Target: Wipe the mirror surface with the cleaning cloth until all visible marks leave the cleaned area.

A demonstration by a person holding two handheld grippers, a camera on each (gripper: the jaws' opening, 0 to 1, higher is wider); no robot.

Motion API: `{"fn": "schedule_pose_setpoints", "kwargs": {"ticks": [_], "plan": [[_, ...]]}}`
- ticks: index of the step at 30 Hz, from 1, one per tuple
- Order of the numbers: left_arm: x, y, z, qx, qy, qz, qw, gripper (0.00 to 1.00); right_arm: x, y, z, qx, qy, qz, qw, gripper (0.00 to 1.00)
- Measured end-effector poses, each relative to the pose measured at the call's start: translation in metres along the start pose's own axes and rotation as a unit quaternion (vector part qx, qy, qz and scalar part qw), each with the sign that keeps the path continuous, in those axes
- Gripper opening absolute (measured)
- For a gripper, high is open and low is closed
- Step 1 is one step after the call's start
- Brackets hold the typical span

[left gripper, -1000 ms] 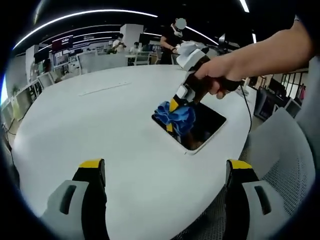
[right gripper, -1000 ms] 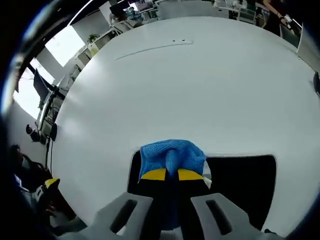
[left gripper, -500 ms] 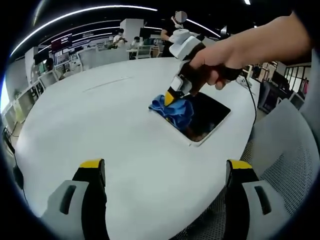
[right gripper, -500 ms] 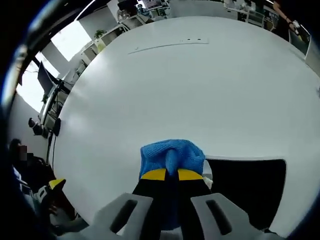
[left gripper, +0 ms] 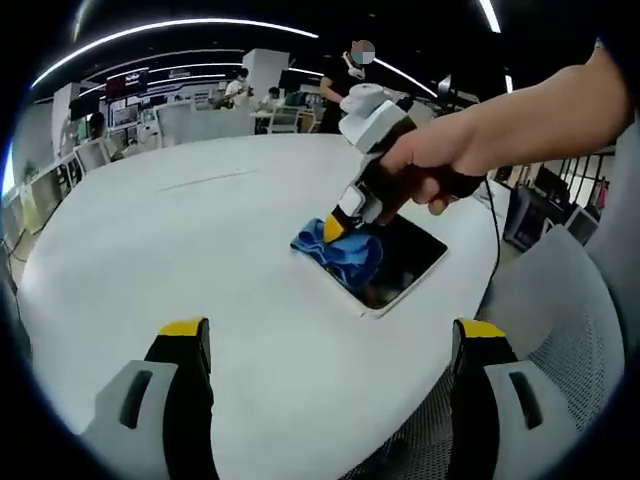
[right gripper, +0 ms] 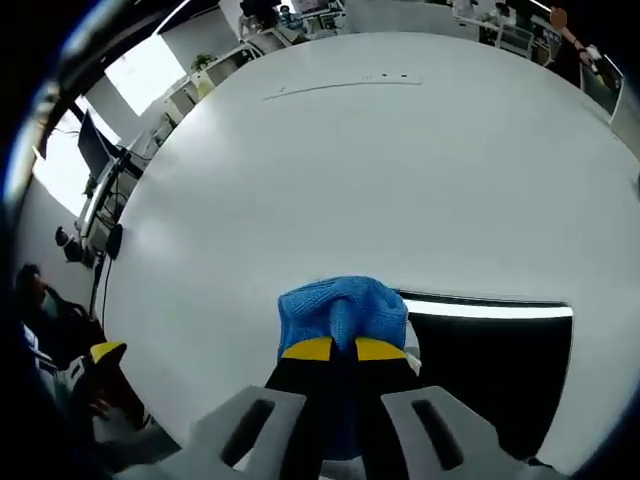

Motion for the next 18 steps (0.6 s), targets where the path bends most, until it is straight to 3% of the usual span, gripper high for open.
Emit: {"fn": "schedule_pose_setpoints", "kwargs": {"ticks": [2,5,18], "plan": [[0.002,0.001,-0.001,-0.001,0.006,0.014,0.9999,0.99,0.000,-0.003,-0.001,0.001,-0.001,-0.003,1.0000,0.00],[0.002,0.000,0.001,0.000,0.001,-0.001,1.0000,0.99,0.001,-0.007,-0.004,-0.001,-0.003,-0.001,1.0000,0.00],[0.004,0.000,-0.001,0.000,0.011,0.008,0.9999,0.99,0.009,-0.030,-0.014,0.025,0.011,0.000,0.9996,0.00]]}}
Point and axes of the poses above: the point that each gripper's makers call its tool centre point, and the gripper's own axes: z roughly forward along the fingers, x roughly to its left, y roughly out of its top, the point moved 1 cm from there along -z, roughly backward along the fingers, and after that the axes turned 6 degrees about -y, right-handed, at the moved point
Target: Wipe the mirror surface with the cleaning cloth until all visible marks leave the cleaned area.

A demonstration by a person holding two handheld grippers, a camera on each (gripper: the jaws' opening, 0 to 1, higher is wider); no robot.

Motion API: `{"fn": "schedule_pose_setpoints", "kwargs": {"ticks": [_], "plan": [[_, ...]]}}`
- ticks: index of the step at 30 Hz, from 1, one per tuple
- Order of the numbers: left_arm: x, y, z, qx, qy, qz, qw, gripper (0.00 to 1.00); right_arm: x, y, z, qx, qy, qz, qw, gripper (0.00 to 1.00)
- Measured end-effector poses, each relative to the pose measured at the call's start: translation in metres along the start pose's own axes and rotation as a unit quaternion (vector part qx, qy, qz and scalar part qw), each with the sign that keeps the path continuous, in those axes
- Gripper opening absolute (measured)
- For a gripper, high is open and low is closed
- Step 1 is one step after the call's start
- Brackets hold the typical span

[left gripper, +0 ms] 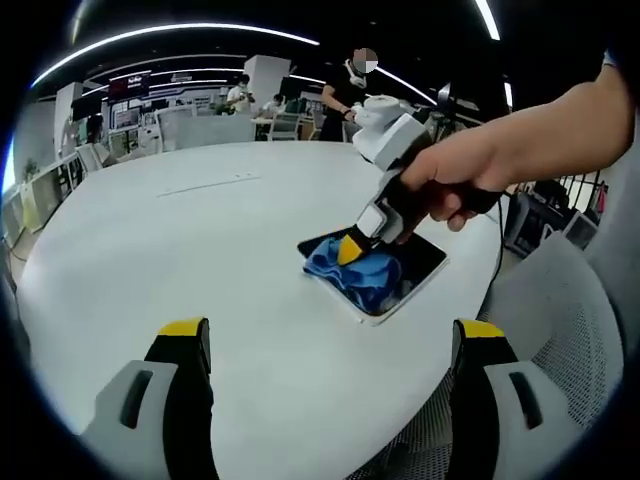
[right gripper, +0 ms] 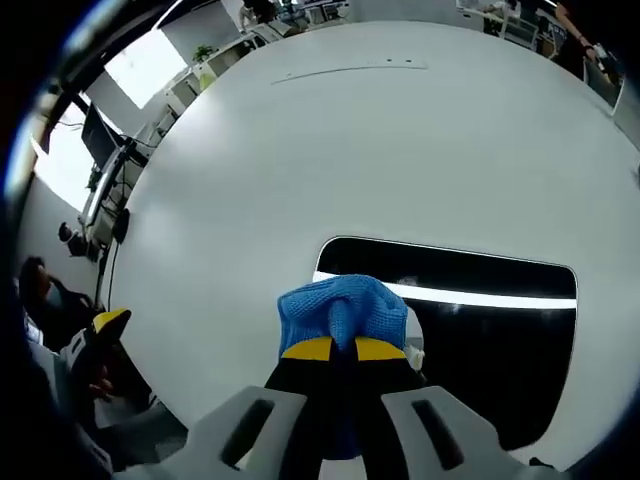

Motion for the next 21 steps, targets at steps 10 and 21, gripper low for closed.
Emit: {"fn": "schedule_pose_setpoints", "kwargs": {"ticks": [10,21], "plan": [[-0.001,0.000,0.000,0.002,0.001,0.005,1.0000,0.99,0.004,-0.009,-0.002,0.000,0.004,-0.006,1.0000,0.01],[-0.002,-0.001,0.000,0.007,-0.002,0.009,0.9999,0.99,0.005,-0.013,-0.004,0.002,0.007,-0.004,1.0000,0.01]]}}
Point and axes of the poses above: the point that each gripper's makers call its tool centre point, and the gripper's own axes: z roughly forward along the fingers, x roughly to its left, y roughly out of its top, the point moved 1 cm from there along -z, roughly backward along the fingers, and after that the axes turned 6 degrees about -y, right-handed, at the moved point
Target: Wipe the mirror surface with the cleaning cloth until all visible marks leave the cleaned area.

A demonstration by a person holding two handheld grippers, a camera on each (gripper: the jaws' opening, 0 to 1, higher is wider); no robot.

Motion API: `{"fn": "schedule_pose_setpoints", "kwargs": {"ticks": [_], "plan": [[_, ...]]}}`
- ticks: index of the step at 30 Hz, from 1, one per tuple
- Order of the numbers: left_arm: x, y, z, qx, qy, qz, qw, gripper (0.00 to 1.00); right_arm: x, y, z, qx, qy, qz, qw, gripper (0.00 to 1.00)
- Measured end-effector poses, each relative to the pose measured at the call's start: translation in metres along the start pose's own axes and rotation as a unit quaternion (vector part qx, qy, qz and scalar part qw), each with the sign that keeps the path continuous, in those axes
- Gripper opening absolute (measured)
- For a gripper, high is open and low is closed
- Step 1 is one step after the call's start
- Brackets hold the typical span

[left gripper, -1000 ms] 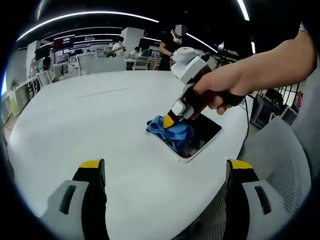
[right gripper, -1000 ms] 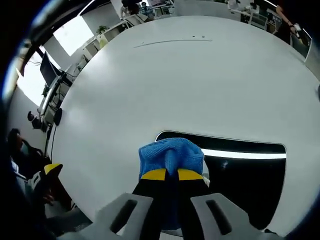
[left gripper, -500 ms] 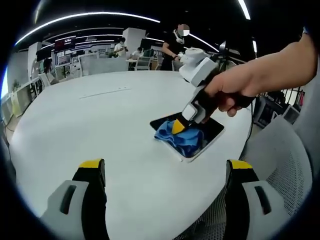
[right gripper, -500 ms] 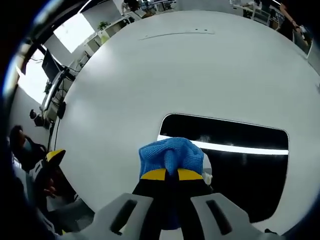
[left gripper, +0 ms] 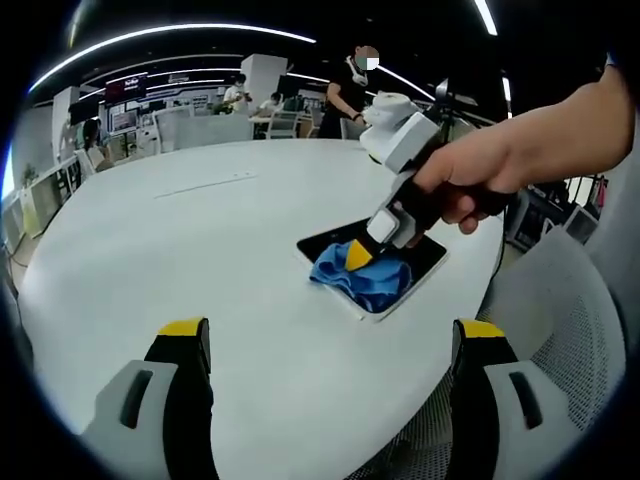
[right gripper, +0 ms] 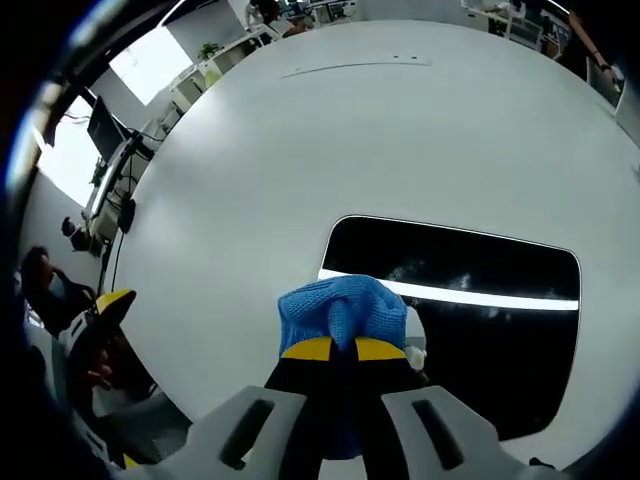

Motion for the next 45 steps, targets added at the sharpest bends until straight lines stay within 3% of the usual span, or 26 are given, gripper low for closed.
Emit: {"fn": "schedule_pose_setpoints", "kwargs": {"ticks": [24,45], "plan": [[0.001,-0.002,0.000,0.006,0.003,0.001,1.0000,0.99,-0.001,0.000,-0.001,-0.004,0.004,-0.001,1.0000,0.01],[0.003,-0.005,0.000,0.015,0.007,0.005,0.9998,0.99,-0.035,-0.001,-0.004,-0.006,0.004,0.019,0.9998,0.01]]}}
Point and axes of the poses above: the point that each gripper's makers call its tool centre point, and the gripper's own axes: z roughly forward along the fingers, x roughly to its left, y roughly out of its top, the point moved 1 cm from there along -z, roughly backward along the fingers, and after that the axes turned 6 degrees about -y, right-handed, at the moved point
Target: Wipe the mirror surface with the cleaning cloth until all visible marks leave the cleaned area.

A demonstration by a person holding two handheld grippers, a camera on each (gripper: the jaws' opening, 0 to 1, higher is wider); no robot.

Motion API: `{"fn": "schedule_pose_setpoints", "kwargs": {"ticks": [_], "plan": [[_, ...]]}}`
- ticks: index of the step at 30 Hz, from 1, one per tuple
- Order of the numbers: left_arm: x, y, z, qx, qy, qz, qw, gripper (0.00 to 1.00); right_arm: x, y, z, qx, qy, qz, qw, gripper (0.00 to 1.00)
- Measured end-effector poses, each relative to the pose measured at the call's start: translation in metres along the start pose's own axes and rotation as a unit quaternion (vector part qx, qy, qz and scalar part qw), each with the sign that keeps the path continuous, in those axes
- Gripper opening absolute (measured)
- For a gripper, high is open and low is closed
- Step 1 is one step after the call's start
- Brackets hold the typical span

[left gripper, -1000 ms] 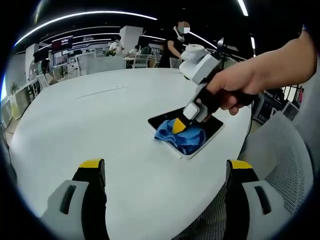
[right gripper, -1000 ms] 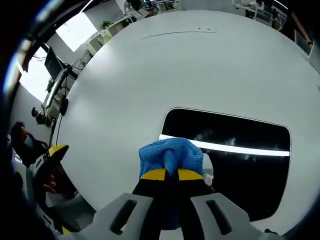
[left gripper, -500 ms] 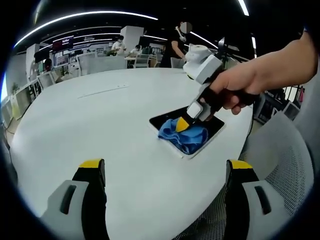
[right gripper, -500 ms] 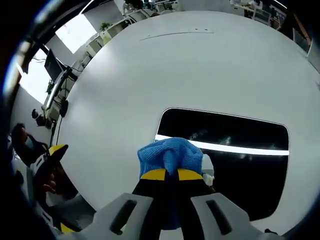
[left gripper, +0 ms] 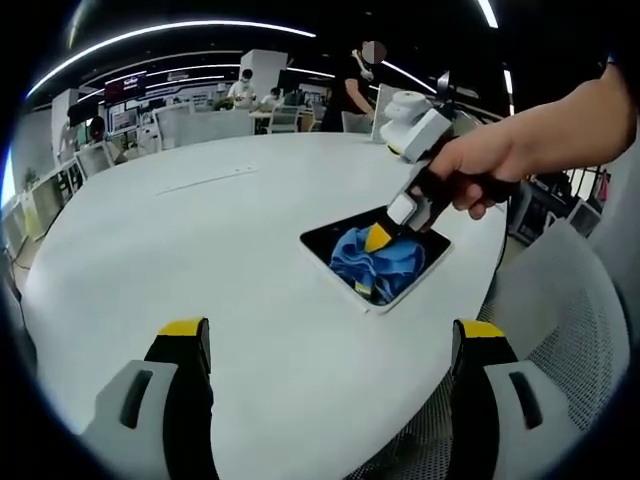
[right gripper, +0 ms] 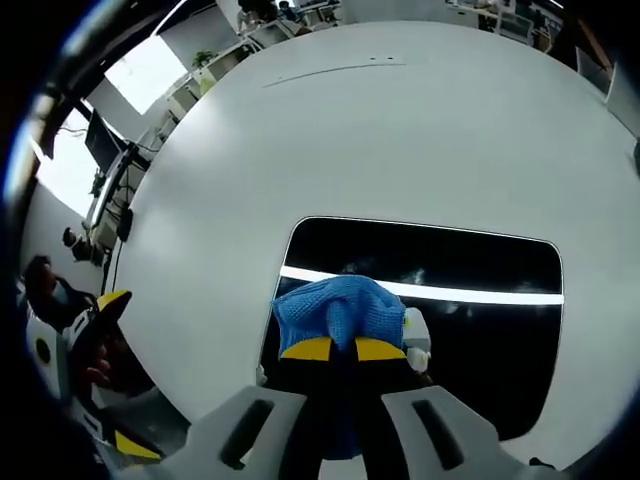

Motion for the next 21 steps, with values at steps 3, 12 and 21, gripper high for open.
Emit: {"fn": "schedule_pose_setpoints", "kwargs": {"ticks": [3,12,21], "plan": [[0.000,-0.001,0.000,0.002,0.001,0.000,1.0000,0.99,-0.004,0.000,0.000,-0.001,-0.002,0.000,1.0000,0.01],[0.001,-0.002,0.000,0.005,0.003,0.000,1.0000,0.99,-0.018,-0.001,-0.003,-0.003,-0.005,0.001,1.0000,0.01],[0.002,-0.002,-0.001,0.006,0.006,-0.001,1.0000,0.99,-0.033,-0.001,-0.007,-0.006,-0.008,0.010,0.9999,0.01]]}}
Point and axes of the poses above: the point that each gripper's makers call its tool centre point, and the gripper's own axes: z roughly forward along the fingers, x roughly to its left, y roughly out of its top, the point moved 1 cm from there along -z, roughly backward along the fingers, and after that the axes turned 6 degrees about -y, right-handed, at the moved point
